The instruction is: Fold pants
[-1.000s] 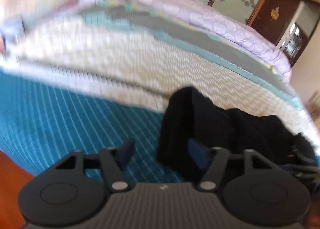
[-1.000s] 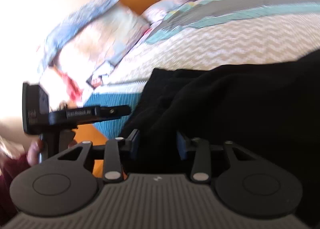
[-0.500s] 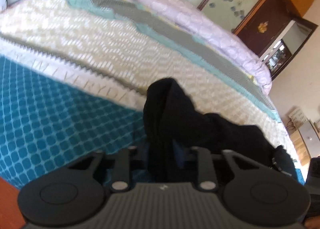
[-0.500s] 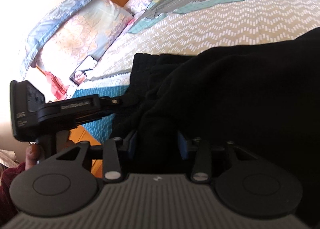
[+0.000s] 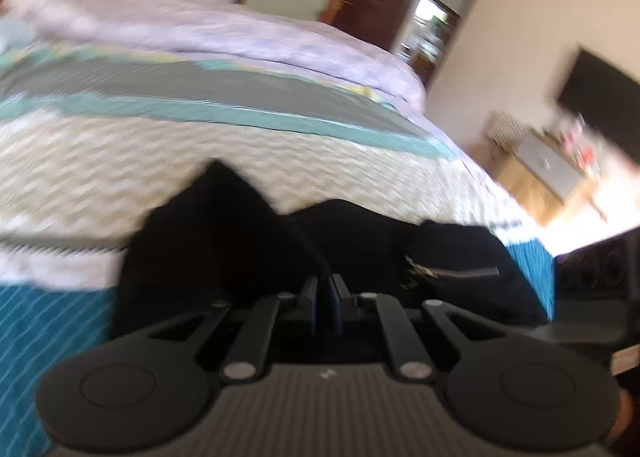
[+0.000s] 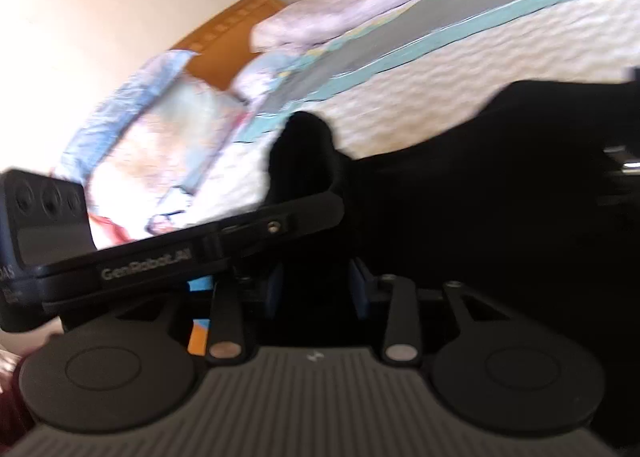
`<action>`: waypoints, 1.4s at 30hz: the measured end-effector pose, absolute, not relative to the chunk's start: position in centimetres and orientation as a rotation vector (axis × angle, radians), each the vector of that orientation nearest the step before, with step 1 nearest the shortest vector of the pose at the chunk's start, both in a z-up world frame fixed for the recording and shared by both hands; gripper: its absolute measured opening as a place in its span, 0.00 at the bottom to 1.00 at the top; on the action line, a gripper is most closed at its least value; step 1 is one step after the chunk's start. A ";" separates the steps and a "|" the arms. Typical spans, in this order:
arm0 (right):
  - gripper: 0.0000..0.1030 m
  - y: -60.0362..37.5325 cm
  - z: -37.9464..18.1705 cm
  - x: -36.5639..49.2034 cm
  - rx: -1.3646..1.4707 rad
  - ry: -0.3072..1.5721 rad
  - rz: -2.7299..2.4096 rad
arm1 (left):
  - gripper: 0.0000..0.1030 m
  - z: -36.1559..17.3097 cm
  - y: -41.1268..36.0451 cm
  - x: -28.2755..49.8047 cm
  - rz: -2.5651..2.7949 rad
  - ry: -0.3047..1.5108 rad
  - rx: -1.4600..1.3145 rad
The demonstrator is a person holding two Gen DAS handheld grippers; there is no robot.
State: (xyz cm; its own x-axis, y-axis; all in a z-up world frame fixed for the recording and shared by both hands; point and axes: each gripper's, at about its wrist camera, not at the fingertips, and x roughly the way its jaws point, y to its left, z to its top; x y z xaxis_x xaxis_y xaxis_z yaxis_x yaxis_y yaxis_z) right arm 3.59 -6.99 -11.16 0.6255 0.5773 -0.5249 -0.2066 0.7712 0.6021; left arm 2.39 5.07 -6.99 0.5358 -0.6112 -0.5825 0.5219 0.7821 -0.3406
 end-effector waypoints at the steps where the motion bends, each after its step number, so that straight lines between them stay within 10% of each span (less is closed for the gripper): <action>1: 0.39 -7.9 -11.3 3.1 0.537 0.776 0.453 | 0.08 -7.2 4.1 2.5 -0.689 0.758 -0.110; 7: 0.44 -11.1 -10.8 2.6 0.647 0.733 0.420 | 0.15 -5.5 5.9 0.1 -0.713 0.705 -0.088; 13: 0.47 -8.9 -9.8 3.6 0.636 0.708 0.487 | 0.56 -1.8 13.1 -4.1 -0.671 0.586 -0.075; 15: 0.52 -8.2 -9.9 3.7 0.630 0.713 0.508 | 0.85 -1.3 15.4 -4.4 -0.607 0.545 -0.083; 17: 0.61 -7.6 -9.9 3.6 0.640 0.715 0.518 | 0.89 -1.9 17.0 -3.8 -0.537 0.557 -0.118; 22: 0.83 -7.6 -9.5 3.8 0.664 0.711 0.492 | 0.73 -6.0 15.2 -1.0 -0.513 0.682 -0.098; 24: 0.83 -6.8 -9.4 4.2 0.644 0.730 0.476 | 0.28 -8.3 14.3 0.5 -0.511 0.776 -0.086; 25: 0.83 -6.2 -9.3 4.3 0.616 0.736 0.475 | 0.21 -9.2 14.2 1.1 -0.513 0.821 -0.105; 29: 0.69 -3.8 -9.7 4.7 0.428 0.729 0.517 | 0.15 -8.5 14.9 0.9 -0.527 0.788 -0.180; 31: 0.12 -2.8 -10.3 5.4 0.361 0.743 0.518 | 0.14 -6.8 15.3 0.0 -0.564 0.730 -0.202; 42: 0.29 -13.6 -11.6 1.3 0.817 0.692 0.382 | 0.14 -6.3 4.1 -1.3 -0.786 0.739 -0.048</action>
State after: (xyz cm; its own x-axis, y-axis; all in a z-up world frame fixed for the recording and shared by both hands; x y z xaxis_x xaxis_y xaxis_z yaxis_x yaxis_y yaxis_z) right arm 1.28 -13.64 -11.57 0.7198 0.5584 -0.4123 -0.0513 0.6352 0.7706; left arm -1.28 4.11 -6.28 0.4725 -0.6579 -0.5864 0.6258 0.7190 -0.3023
